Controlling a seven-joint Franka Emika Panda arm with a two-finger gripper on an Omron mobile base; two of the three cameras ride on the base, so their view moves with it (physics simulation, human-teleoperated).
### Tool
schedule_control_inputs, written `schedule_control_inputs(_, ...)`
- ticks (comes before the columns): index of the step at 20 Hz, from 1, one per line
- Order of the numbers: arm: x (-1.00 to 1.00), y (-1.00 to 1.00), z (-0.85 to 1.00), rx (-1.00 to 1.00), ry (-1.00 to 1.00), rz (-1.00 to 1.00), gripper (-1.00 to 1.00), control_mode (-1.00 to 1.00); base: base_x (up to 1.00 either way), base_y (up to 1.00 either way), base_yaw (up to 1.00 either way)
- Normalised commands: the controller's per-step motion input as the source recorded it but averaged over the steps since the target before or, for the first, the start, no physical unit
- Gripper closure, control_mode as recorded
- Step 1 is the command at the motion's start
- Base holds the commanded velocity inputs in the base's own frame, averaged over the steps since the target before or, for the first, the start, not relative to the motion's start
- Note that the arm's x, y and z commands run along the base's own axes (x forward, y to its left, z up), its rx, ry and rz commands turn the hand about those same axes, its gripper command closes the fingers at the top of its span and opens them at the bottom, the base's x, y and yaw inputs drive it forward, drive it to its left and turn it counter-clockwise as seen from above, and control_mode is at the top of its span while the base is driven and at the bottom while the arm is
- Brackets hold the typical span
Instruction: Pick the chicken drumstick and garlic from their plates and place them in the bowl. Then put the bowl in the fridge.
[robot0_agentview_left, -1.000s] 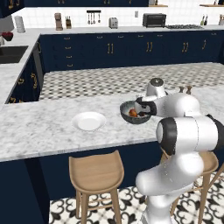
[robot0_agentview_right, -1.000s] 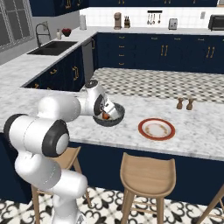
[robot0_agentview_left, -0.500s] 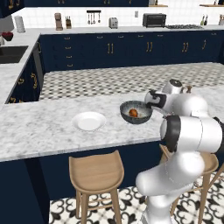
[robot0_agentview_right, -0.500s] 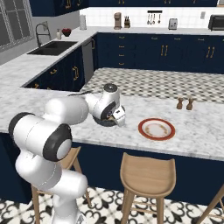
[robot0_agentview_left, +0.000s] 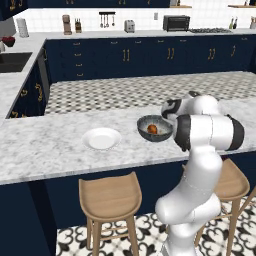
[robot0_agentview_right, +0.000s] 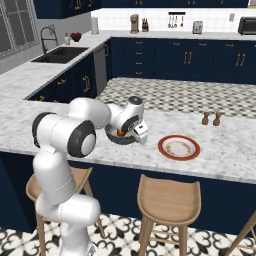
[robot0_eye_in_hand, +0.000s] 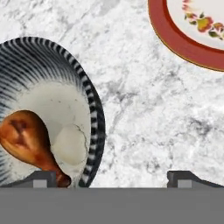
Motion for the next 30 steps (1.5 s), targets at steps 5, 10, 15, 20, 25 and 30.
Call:
schedule_control_inputs(5,0.46,0.12,-0.45,0.00,0.00,0.00,-1.00,-1.00,0.00,0.00,0.00)
schedule_control_inputs(10,0.37,0.08,-0.46,0.00,0.00,0.00,-1.00,-1.00,0.00,0.00,0.00)
schedule_control_inputs(15,0.05,0.20,-0.32,0.00,0.00,0.00,1.00,-1.00,0.00,0.00,0.00)
schedule_control_inputs(20,0.01,0.35,-0.25,-0.01,0.00,0.00,1.00,-1.00,0.00,0.00,0.00)
schedule_control_inputs(25,-0.16,0.14,-0.02,-0.01,-0.08,-0.07,1.00,-1.00,0.00,0.00,0.00)
schedule_control_inputs(30,-0.62,0.01,0.45,0.00,-0.06,-0.25,1.00,-1.00,0.00,0.00,0.00)
